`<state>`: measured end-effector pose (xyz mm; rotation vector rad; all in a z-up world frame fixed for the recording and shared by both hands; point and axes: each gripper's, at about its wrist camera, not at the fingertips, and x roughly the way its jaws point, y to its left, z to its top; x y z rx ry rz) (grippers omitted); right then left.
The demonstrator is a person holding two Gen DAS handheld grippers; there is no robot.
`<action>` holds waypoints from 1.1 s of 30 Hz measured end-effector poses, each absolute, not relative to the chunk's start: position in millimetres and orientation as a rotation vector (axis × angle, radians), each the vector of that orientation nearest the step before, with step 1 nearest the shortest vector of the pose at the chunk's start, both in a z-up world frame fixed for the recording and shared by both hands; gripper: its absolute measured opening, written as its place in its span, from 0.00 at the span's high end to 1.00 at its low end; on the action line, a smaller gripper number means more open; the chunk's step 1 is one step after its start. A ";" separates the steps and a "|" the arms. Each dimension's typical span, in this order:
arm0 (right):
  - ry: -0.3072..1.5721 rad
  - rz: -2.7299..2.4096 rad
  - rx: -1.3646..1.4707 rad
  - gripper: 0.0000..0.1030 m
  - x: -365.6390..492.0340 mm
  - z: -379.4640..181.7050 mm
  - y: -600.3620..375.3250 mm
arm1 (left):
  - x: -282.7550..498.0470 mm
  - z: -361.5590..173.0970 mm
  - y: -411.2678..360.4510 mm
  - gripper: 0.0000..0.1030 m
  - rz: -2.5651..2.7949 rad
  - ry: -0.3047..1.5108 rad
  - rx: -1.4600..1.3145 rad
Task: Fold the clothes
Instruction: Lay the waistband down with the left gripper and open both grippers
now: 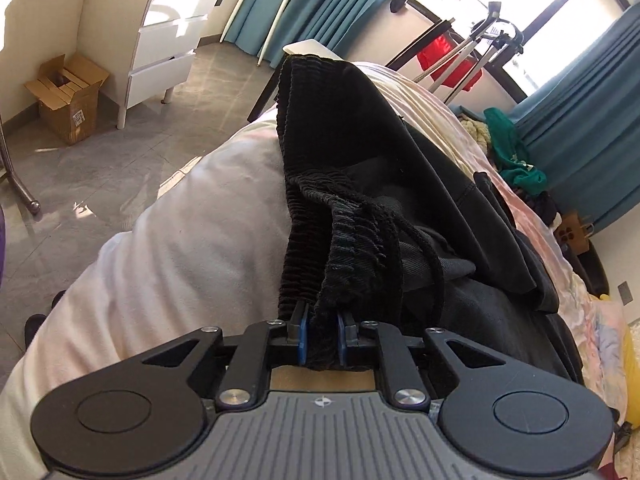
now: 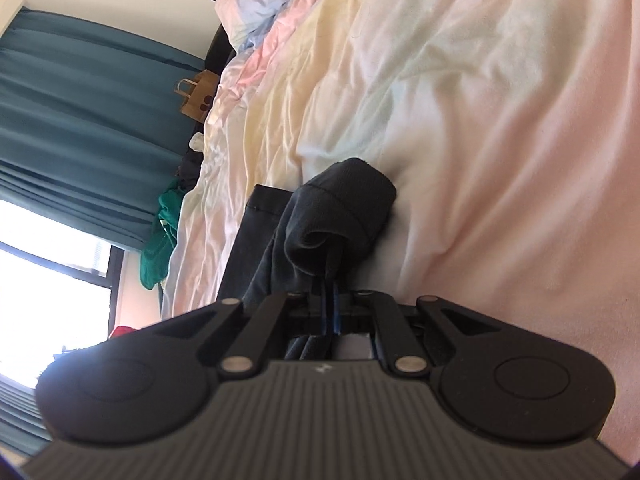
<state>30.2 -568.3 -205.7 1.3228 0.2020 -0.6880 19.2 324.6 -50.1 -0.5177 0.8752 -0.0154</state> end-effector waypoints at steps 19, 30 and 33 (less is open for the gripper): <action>0.235 -0.563 1.444 0.87 11.9 -211.8 -573.1 | 12.8 48.3 180.0 0.53 -0.083 0.557 -0.137; 0.259 -0.445 1.552 0.55 -2.7 -218.9 -571.6 | 70.9 -37.3 77.2 0.53 -0.126 0.655 -0.145; 0.280 -0.421 1.571 0.55 2.5 -221.6 -571.1 | 68.1 -45.6 65.3 0.51 -0.135 0.665 -0.082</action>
